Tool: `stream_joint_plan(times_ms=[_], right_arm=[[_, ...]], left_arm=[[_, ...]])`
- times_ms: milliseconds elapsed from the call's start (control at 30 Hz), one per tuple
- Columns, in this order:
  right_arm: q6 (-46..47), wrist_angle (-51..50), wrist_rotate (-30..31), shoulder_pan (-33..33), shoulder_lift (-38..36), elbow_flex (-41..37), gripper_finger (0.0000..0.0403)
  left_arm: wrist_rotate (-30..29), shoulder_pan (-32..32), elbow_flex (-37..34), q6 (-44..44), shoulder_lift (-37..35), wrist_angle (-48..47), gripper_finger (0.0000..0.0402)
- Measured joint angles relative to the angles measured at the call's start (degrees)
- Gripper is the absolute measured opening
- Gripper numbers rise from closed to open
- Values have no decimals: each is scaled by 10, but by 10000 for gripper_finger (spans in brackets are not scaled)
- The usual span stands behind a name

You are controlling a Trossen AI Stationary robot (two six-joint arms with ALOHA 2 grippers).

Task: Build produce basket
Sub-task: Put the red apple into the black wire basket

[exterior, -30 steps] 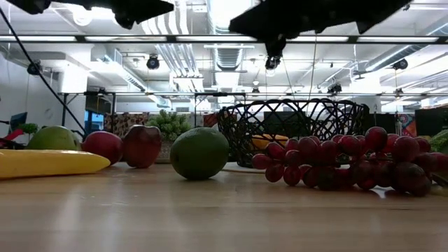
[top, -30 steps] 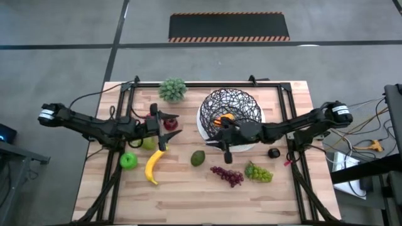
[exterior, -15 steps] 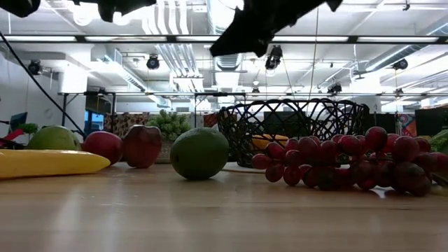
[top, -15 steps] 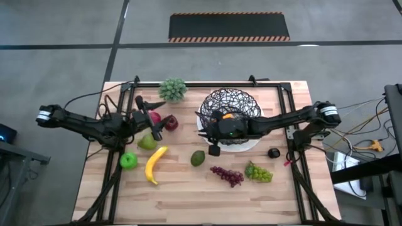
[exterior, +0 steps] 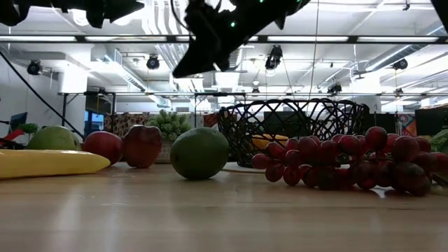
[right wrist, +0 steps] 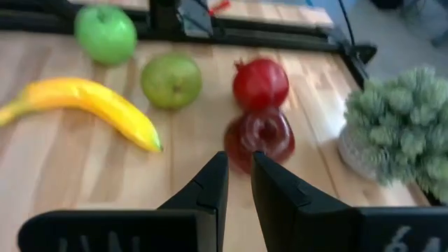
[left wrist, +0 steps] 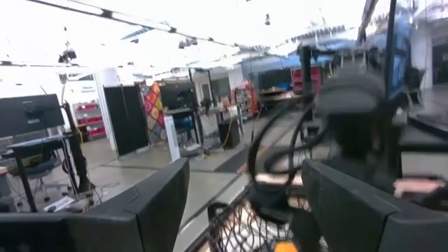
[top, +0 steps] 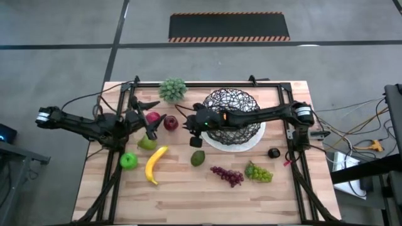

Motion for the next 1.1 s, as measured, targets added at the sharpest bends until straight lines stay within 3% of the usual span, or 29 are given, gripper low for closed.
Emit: stream_joint_plan(times_ms=[367, 667, 800, 1100], right_arm=[[19, 10, 0, -20, 50, 60, 54], [9, -27, 0, -29, 132, 172, 65], [8, -53, -1, -33, 161, 223, 114], [18, -119, 0, -40, 232, 327, 271]], left_arm=[[-1, -1, -16, 1, -29, -4, 260], [-1, -1, -16, 12, -36, -3, 260], [-1, -1, -17, 12, -36, -3, 260], [-1, -1, -18, 12, -38, -2, 260]])
